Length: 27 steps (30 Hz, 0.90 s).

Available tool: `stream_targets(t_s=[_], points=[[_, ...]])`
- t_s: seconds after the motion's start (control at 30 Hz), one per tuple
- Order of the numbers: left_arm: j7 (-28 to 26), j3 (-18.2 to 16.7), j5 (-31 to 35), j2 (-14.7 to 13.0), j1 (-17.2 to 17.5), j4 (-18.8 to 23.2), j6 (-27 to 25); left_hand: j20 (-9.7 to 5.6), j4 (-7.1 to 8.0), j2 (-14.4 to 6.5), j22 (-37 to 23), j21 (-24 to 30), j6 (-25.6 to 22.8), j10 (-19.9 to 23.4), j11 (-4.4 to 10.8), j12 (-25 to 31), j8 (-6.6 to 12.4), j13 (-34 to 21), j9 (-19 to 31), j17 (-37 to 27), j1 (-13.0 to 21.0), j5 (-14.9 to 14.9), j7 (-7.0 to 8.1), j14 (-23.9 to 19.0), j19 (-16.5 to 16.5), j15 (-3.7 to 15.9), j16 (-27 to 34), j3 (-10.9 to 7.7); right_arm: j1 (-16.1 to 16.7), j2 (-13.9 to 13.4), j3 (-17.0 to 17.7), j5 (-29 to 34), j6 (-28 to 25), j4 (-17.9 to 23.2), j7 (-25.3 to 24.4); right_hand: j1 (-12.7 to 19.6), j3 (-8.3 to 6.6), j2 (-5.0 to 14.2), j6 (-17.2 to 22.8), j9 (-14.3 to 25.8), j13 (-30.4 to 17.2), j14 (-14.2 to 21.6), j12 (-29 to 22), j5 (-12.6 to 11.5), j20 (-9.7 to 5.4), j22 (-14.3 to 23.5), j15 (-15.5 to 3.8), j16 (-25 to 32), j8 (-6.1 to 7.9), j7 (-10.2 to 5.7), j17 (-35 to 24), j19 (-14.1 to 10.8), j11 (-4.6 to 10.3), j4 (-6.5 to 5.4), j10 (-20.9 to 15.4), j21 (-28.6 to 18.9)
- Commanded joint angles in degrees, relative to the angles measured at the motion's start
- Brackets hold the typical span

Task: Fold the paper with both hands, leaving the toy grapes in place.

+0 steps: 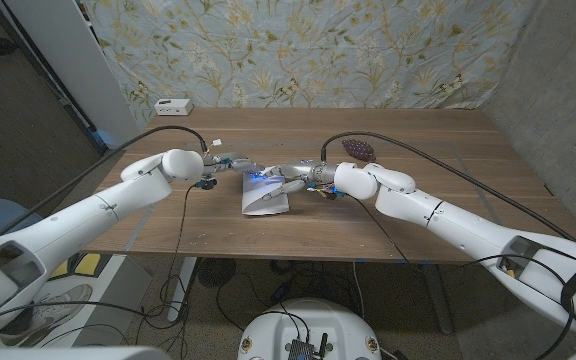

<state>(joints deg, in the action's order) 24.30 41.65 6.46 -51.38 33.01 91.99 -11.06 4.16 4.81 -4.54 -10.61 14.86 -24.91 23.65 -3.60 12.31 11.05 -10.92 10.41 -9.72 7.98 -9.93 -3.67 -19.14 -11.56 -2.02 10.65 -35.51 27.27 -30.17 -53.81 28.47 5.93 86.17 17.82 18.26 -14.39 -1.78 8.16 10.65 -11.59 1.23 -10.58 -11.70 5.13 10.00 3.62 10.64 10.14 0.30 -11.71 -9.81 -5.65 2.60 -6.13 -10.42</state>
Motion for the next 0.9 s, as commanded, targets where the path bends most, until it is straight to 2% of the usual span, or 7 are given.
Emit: stream_targets(t_s=[0.03,0.23,0.43,0.47,0.53,0.63,0.9], points=[[-2.91,-1.36,0.22,-0.50,1.46,0.27,1.90,2.02,-1.15,0.14,-0.36,0.18,0.34,-0.11,0.03,-0.14,-0.05,0.03,0.03,-0.18,0.30,-0.05,0.61,-0.05,-1.53,0.29,-0.03,-0.19,-3.09,2.10,-2.01,-0.57,-1.79,-4.18,2.20,-0.80,0.50,-0.25,-0.33,0.14,-0.14,1.35,-0.64,-0.42,0.38,0.15,0.74,0.90,0.28,-0.35,-0.03,-1.26,-0.41,-0.09,-0.63,-0.86],[-7.03,-3.03,1.05,-1.60,3.56,1.84,3.37,3.13,-3.58,0.20,-0.30,-0.69,2.46,-2.34,0.20,-1.03,-0.69,0.03,0.04,-0.12,2.32,-0.07,1.35,1.43,-0.18,0.09,-0.45,-0.91,-4.20,2.65,-2.85,-1.07,-2.58,-5.86,3.09,-0.86,0.68,-0.19,-0.20,0.12,-0.10,3.40,-1.24,-0.64,0.72,0.14,0.30,1.59,0.57,-0.45,0.13,-2.82,-0.31,0.03,-2.04,-1.42],[-14.48,-5.53,3.66,-3.68,7.47,4.86,5.64,4.11,-8.56,1.75,-0.42,-2.48,8.32,-8.19,2.65,-1.88,-1.13,-0.05,0.10,-0.28,5.68,0.03,4.73,5.22,3.60,-0.46,-0.71,-0.81,-4.76,2.57,-3.33,-1.23,-2.77,-6.38,2.92,-0.94,0.77,-0.18,0.18,0.12,-0.09,3.96,-1.56,-0.71,0.76,0.13,0.18,1.73,0.78,-0.29,0.19,-3.22,-0.31,0.04,-2.93,-1.51],[-16.01,-6.03,4.33,-4.14,8.31,5.52,5.94,3.97,-9.56,2.18,-0.47,-2.89,10.46,-9.43,3.15,-1.72,-1.22,-0.08,0.10,-0.33,6.19,0.08,6.01,6.79,4.87,-0.41,-0.75,-0.45,-4.82,2.50,-3.35,-1.29,-2.77,-6.39,2.90,-0.95,0.78,-0.18,0.18,0.12,-0.09,3.98,-1.57,-0.72,0.76,0.13,0.19,1.72,0.78,-0.32,0.19,-3.22,-0.30,0.04,-2.96,-1.50],[-18.08,-6.81,5.73,-5.06,9.55,6.69,6.34,4.02,-10.46,2.81,-0.49,-3.47,12.31,-10.89,3.90,-1.70,-1.27,-0.09,0.10,-0.37,6.54,0.16,6.80,8.44,6.78,-0.40,-0.83,0.04,-4.98,2.39,-3.47,-1.25,-3.01,-6.34,3.02,-0.97,0.81,-0.20,0.15,0.12,-0.08,4.00,-1.55,-0.73,0.77,0.13,0.21,1.71,0.77,-0.28,0.21,-3.24,-0.29,0.05,-2.95,-1.49],[-19.73,-7.94,7.34,-6.62,11.16,8.60,6.39,3.82,-12.03,3.75,-0.55,-3.69,16.81,-15.64,5.01,-2.09,-1.35,-0.10,0.07,-0.44,7.42,0.14,9.38,12.53,8.95,0.40,-1.01,0.75,-5.19,2.36,-3.52,-1.64,-3.16,-6.54,3.36,-0.95,0.86,-0.25,0.08,0.12,-0.08,4.05,-1.50,-0.75,0.78,0.13,0.57,1.68,0.76,-0.22,0.24,-3.24,-0.56,0.11,-2.86,-1.47],[-19.69,-9.01,16.86,-12.02,13.76,15.33,3.76,2.85,-14.73,5.09,-0.49,-2.58,20.29,-17.73,6.47,-1.55,-0.82,-0.09,0.04,-0.44,10.83,-0.22,12.00,13.45,7.12,2.64,-0.36,0.66,-5.76,2.39,-4.19,-1.42,-3.44,-7.09,3.62,-0.90,0.90,-0.23,0.21,0.11,-0.07,4.31,-1.47,-0.83,0.90,0.13,0.44,1.68,0.85,-0.50,0.31,-3.34,-0.33,0.20,-2.89,-1.44]])
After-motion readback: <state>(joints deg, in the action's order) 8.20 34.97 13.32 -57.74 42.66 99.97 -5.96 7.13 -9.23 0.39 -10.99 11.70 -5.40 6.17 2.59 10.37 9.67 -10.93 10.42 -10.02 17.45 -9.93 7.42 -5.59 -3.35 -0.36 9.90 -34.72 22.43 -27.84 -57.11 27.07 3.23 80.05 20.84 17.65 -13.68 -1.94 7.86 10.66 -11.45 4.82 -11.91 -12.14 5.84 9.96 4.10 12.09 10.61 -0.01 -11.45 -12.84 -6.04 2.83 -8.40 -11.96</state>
